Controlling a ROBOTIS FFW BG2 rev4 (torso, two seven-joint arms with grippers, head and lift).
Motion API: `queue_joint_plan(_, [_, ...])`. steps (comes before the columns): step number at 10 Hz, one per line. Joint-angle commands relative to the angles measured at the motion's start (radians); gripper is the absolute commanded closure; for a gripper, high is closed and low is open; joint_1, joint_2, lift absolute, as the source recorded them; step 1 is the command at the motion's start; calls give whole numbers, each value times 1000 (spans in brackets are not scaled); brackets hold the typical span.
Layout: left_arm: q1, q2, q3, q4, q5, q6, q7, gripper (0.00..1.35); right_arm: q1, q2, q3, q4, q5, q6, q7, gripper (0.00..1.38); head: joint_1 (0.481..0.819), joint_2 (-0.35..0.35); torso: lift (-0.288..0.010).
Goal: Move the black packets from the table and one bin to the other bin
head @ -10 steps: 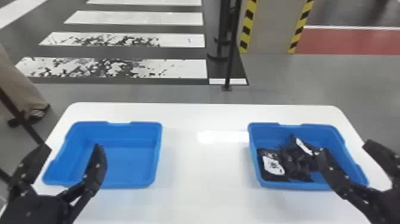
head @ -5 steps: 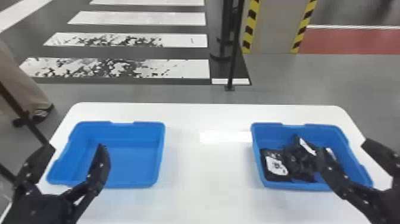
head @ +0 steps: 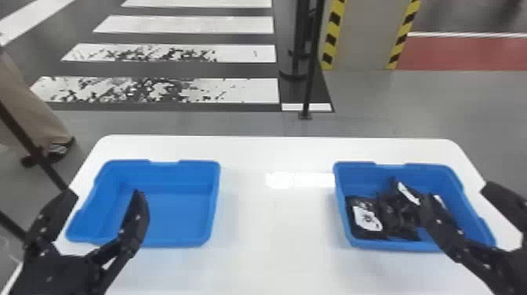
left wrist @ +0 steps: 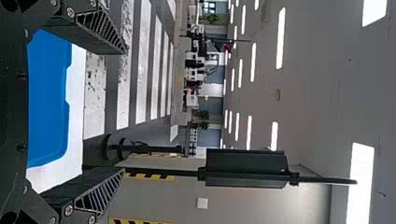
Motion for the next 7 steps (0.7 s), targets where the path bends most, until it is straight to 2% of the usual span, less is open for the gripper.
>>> queue_joint_plan(1, [-2, -3, -1, 0, 0, 1, 0, 150, 0, 0, 0, 0, 0, 0, 0, 144, 695, 0, -110])
queue_joint_plan(7, [-2, -3, -5, 2, -2, -2, 0, 150, -5, 0, 2, 8, -2, -5, -2, 144, 695, -4, -110])
